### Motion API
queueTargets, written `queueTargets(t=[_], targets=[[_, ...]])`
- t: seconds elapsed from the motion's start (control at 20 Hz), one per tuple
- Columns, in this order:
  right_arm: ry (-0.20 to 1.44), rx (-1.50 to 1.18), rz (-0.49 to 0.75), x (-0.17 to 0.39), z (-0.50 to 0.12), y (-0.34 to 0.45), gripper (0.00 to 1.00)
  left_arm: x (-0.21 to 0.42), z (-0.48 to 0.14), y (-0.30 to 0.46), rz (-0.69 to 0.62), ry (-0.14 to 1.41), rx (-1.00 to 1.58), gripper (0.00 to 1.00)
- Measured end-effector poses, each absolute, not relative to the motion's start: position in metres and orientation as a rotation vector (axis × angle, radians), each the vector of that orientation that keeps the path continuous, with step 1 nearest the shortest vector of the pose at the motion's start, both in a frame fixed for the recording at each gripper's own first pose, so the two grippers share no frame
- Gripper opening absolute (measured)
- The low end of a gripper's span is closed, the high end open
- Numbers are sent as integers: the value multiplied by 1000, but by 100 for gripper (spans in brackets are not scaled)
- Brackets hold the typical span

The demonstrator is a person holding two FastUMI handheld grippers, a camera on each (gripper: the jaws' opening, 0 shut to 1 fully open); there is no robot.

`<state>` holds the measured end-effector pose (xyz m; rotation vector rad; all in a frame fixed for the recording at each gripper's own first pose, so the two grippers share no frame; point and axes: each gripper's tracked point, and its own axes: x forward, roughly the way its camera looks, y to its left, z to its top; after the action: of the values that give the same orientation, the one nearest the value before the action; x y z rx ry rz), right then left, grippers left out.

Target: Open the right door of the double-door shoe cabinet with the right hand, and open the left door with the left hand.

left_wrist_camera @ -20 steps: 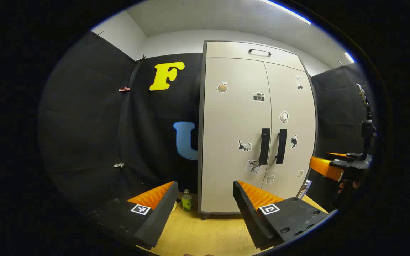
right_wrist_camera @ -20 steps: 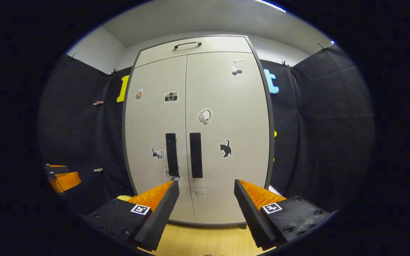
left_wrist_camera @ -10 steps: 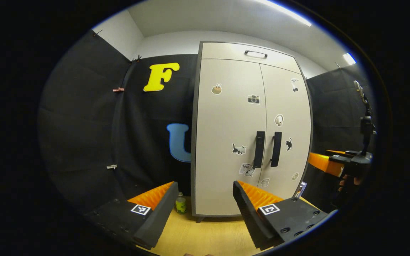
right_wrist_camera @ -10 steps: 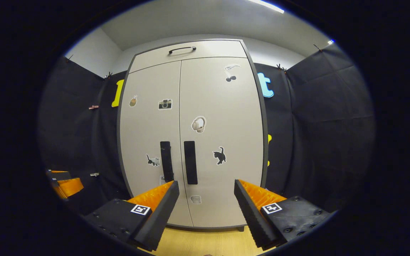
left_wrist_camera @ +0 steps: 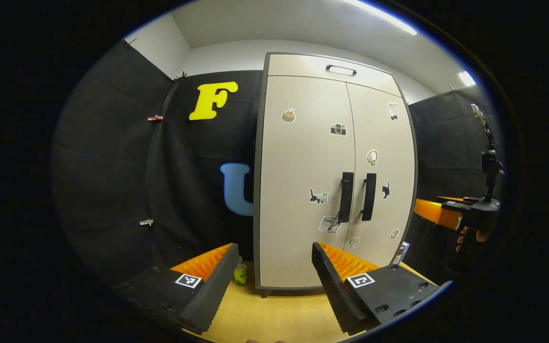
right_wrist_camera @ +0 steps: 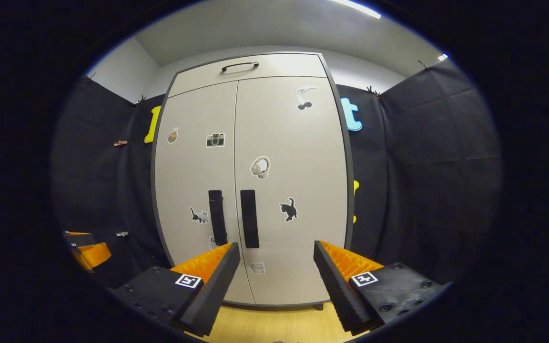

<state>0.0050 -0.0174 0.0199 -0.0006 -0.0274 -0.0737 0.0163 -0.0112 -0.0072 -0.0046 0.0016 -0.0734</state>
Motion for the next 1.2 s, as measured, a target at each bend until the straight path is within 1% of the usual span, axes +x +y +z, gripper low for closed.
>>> queueTargets(t=[0.2,0.5,0.85,1.05,1.2], targets=[[-34,10,-87,13,28,-17,98,17,-12,-10,-87,12,-17,95],[-18,76,-70,42,42,-1,98,19,-19,-10,-124,26,-35,95],[23,14,-42,100,49,23,98,26,-32,-3,-131,59,-19,95],[77,0,-45,139,31,28,98,29,-36,8,-103,66,-13,95],[86,-29,-54,161,23,28,98,29,-41,17,-77,77,-24,95]])
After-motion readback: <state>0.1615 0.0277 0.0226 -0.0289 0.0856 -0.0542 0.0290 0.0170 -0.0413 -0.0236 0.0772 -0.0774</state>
